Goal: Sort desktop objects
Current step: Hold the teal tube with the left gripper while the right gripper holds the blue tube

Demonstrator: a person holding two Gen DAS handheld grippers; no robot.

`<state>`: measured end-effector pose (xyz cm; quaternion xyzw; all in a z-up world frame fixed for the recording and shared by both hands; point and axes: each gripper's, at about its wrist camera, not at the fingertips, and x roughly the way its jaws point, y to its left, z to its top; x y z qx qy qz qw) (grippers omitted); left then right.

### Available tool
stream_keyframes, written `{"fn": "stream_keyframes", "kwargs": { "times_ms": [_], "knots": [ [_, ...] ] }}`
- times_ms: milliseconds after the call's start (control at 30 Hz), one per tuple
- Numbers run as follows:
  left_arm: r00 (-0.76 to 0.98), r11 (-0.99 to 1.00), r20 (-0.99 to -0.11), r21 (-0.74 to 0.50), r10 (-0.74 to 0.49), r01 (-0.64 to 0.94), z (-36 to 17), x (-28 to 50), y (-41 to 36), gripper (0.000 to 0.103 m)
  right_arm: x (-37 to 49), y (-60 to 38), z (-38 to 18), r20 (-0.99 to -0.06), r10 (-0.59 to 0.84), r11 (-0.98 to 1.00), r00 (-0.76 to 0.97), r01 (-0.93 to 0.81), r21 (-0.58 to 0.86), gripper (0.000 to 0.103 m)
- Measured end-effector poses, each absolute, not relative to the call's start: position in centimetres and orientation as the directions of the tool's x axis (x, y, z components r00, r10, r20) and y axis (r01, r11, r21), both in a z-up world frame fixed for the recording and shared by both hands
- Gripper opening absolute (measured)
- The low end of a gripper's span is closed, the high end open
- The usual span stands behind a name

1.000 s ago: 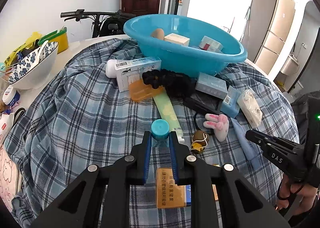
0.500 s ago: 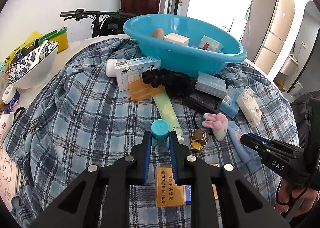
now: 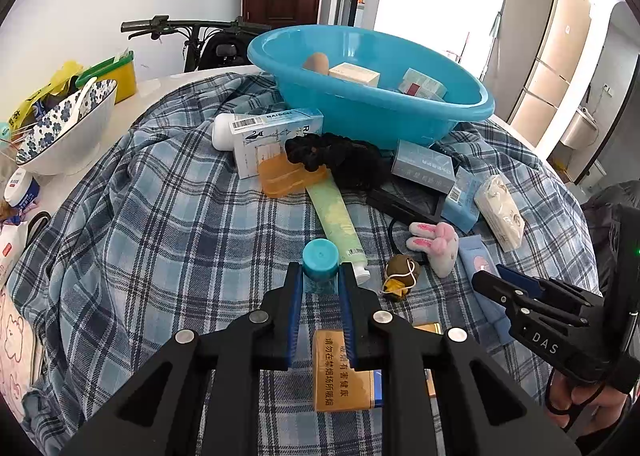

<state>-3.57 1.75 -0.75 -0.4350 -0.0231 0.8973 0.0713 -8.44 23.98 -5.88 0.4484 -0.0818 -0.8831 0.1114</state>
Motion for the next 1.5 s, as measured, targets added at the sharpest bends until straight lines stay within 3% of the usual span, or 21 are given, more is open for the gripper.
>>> {"fn": "stream_keyframes", "kwargs": {
  "times_ms": [167, 533, 1133, 1500],
  "knots": [
    [-0.611, -0.989, -0.778, -0.105, 0.148, -0.106, -0.7, -3.6, 1.6, 0.019, -8.2, 24.4, -5.2, -0.752, -0.291, -0.954, -0.592, 0.125, 0.272, 0.008],
    [-0.610, -0.989, -0.778, -0.108, 0.149, -0.102, -0.7, -3.6, 1.4, 0.019, -8.1, 23.6, -4.9, -0.749, -0.338, -0.940, -0.569, 0.175, 0.291, 0.008],
    [-0.611, -0.989, -0.777, -0.108, 0.149, -0.104, -0.7, -3.6, 1.2, 0.019, -8.0, 20.5, -6.1, -0.793, -0.197, -0.970, -0.576, 0.231, 0.073, 0.012],
    [-0.601, -0.987, -0.783, -0.114, 0.161, -0.117, -0.7, -3.3, 1.2, 0.019, -8.1, 21.2, -5.1, -0.776, -0.223, -0.972, -0.590, 0.193, 0.133, 0.012]
  ]
}}
